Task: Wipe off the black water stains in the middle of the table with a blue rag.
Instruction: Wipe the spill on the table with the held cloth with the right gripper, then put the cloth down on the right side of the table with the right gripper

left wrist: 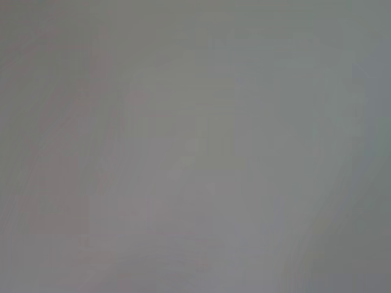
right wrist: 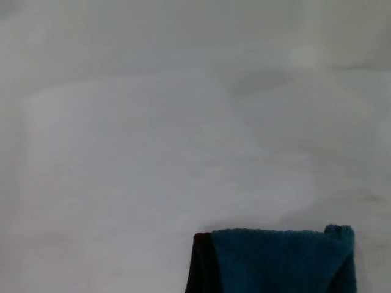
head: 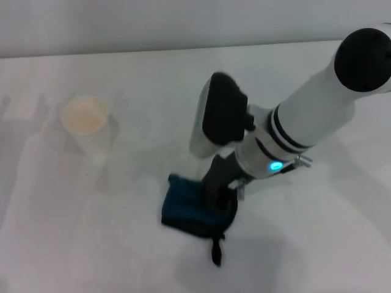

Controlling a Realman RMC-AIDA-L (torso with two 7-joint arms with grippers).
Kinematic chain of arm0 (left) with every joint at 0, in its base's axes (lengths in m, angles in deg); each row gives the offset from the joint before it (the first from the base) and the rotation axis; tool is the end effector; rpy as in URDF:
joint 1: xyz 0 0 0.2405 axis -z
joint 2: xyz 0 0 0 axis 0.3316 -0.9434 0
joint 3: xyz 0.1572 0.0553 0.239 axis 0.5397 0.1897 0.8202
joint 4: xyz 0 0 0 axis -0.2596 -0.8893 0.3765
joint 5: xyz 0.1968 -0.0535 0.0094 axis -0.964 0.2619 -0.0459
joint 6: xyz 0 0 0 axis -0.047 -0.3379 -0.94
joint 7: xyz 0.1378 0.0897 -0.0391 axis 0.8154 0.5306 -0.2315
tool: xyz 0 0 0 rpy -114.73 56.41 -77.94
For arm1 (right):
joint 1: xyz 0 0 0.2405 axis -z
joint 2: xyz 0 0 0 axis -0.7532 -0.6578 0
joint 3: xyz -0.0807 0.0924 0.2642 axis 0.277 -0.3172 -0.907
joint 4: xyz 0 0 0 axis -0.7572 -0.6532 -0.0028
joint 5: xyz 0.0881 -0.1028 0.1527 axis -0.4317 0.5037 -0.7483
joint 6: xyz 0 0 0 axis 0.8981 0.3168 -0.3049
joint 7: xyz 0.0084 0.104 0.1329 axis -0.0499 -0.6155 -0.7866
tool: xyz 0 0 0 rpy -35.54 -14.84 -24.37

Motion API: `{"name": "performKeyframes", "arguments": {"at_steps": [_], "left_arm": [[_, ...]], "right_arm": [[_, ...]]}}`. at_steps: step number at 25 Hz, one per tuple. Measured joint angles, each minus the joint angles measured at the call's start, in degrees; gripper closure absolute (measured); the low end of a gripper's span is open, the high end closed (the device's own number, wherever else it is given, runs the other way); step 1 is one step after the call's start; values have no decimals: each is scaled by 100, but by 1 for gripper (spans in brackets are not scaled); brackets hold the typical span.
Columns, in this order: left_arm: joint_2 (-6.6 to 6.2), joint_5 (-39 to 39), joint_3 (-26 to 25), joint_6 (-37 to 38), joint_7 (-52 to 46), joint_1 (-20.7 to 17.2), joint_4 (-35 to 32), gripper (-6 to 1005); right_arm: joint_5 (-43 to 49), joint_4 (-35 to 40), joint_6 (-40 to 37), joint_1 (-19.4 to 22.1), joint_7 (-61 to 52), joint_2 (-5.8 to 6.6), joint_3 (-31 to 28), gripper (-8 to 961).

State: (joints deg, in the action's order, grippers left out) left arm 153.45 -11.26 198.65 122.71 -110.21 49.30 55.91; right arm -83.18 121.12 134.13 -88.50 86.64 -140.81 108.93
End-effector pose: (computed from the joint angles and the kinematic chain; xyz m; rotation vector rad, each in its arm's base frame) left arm -0.3362 0.3841 -0.0106 -1.4932 -0.8286 -1.0807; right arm 0.2194 0.3539 -0.1472 -2.9484 0.4237 -0.4727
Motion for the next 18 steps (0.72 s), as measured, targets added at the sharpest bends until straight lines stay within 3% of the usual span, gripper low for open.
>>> {"name": "performKeyframes", "arguments": {"at_steps": [3, 7, 12, 13, 14, 18], "left_arm": [[0, 0, 0, -19, 0, 0, 3, 126], [9, 0, -18, -18, 0, -14, 4, 126], [7, -1, -9, -26, 0, -2, 3, 126], [1, 0, -11, -26, 0, 5, 3, 126], [1, 0, -11, -26, 0, 5, 3, 126], [-1, 0, -32, -22, 0, 9, 12, 126]], "right_arm": [[-51, 55, 41, 28, 168, -20, 52, 874], [-50, -147, -585, 52, 139, -17, -103, 880], [42, -470, -1001, 72, 139, 29, -890, 881], [170, -609, -1013, 79, 141, 53, -1333, 881], [170, -609, -1013, 79, 141, 53, -1333, 881], [649, -771, -886, 204, 125, 65, -2247, 882]]}}
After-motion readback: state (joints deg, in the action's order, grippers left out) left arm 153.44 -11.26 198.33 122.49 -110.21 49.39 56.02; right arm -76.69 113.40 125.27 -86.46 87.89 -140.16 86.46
